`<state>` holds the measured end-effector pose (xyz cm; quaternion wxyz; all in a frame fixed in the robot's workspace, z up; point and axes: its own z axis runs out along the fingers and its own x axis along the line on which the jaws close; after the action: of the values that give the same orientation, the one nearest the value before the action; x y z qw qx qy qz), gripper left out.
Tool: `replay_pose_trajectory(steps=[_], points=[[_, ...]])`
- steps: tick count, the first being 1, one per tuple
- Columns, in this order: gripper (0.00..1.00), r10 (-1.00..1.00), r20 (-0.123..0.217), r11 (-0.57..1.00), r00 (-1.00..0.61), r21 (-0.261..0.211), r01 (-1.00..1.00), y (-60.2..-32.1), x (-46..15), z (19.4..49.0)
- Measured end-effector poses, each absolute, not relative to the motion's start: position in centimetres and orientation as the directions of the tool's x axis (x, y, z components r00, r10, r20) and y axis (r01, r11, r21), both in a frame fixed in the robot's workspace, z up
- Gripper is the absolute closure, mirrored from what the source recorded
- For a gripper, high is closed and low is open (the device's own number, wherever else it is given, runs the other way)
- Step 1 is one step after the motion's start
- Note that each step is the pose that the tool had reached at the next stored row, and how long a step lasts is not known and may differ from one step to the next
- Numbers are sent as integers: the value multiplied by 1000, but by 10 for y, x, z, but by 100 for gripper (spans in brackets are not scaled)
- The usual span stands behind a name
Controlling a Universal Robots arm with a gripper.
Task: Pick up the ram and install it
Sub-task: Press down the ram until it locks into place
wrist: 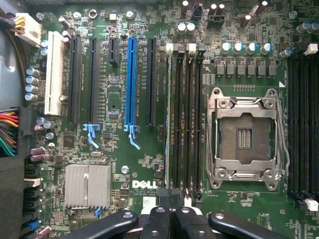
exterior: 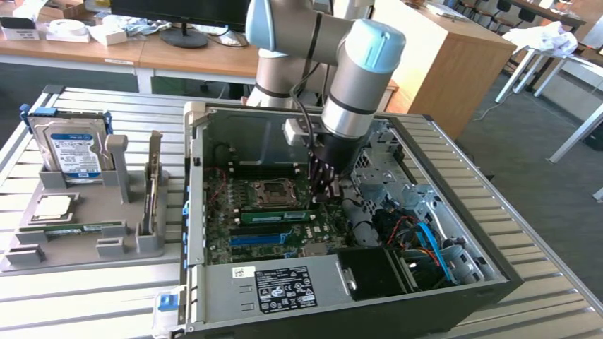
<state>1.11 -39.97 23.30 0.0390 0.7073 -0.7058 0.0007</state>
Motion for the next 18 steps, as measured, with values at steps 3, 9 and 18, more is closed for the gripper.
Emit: replay_pose_trajectory(steps=[3,9,18], points=[[90,-998,56,-1,4,54,-999,-400,11,233],[90,-999,51,-1,3,53,-999,-400,11,232],[90,-999,49,-1,3,53,-999,-400,11,231]])
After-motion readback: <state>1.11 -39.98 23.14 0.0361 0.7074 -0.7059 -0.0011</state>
